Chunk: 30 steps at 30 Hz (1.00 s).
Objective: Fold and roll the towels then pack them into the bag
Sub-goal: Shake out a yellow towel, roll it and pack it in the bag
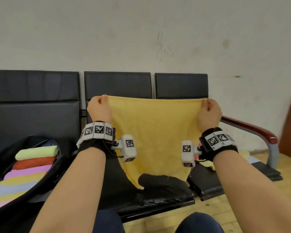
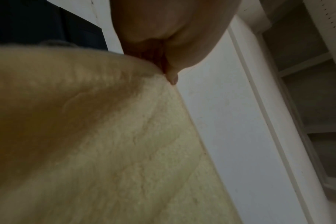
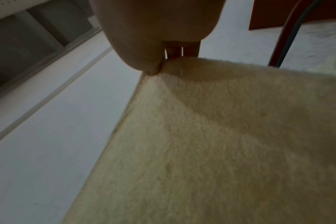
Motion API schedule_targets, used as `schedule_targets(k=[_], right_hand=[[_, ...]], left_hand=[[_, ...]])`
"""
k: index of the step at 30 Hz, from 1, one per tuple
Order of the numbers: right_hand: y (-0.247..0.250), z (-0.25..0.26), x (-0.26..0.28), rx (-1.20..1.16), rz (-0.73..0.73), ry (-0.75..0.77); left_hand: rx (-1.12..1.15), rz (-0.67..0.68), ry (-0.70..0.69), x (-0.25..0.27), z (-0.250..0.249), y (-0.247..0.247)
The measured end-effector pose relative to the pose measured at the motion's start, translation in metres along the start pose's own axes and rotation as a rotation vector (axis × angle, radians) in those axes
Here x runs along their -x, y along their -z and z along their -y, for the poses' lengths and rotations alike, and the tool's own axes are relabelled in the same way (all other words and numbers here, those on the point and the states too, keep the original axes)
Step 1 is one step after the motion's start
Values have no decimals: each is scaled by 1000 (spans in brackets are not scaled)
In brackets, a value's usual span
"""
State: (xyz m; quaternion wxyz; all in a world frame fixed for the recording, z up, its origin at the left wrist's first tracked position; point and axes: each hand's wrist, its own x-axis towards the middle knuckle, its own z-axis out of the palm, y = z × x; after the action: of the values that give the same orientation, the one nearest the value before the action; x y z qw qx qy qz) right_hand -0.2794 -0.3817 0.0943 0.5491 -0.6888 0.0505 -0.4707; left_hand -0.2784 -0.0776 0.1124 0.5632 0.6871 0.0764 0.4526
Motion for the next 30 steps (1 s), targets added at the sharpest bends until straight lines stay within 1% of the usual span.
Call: schedule_targets(k=[1, 4, 8, 10, 12, 14, 17, 20, 24, 30], right_hand=[[-1, 0, -2, 8, -1, -4], [-4, -1, -4, 51, 28, -91], [-10, -1, -2, 123, 189, -265], [-16, 4, 5, 83, 271, -308], [-24, 11, 12, 16, 348, -308], [-33, 19, 21, -36, 434, -301], [-41, 31, 33, -91, 573, -292], [-43, 39, 39, -78, 635, -244], [-43, 46, 46, -67, 691, -183], [-43, 44, 49, -95, 696, -199]], left_hand=[[-16, 6, 3, -1, 0, 0], [-67, 47, 49, -4, 4, 0], [-208, 171, 91, 5, 0, -5], [-225, 269, 94, 13, -6, -14], [-179, 357, 92, 23, -11, -28], [-78, 426, 97, 34, -16, -41], [-34, 518, 43, 48, -25, -53], [-2, 603, 42, 56, -28, -62], [48, 638, 86, 57, -24, -67], [134, 642, 135, 60, -21, -69]])
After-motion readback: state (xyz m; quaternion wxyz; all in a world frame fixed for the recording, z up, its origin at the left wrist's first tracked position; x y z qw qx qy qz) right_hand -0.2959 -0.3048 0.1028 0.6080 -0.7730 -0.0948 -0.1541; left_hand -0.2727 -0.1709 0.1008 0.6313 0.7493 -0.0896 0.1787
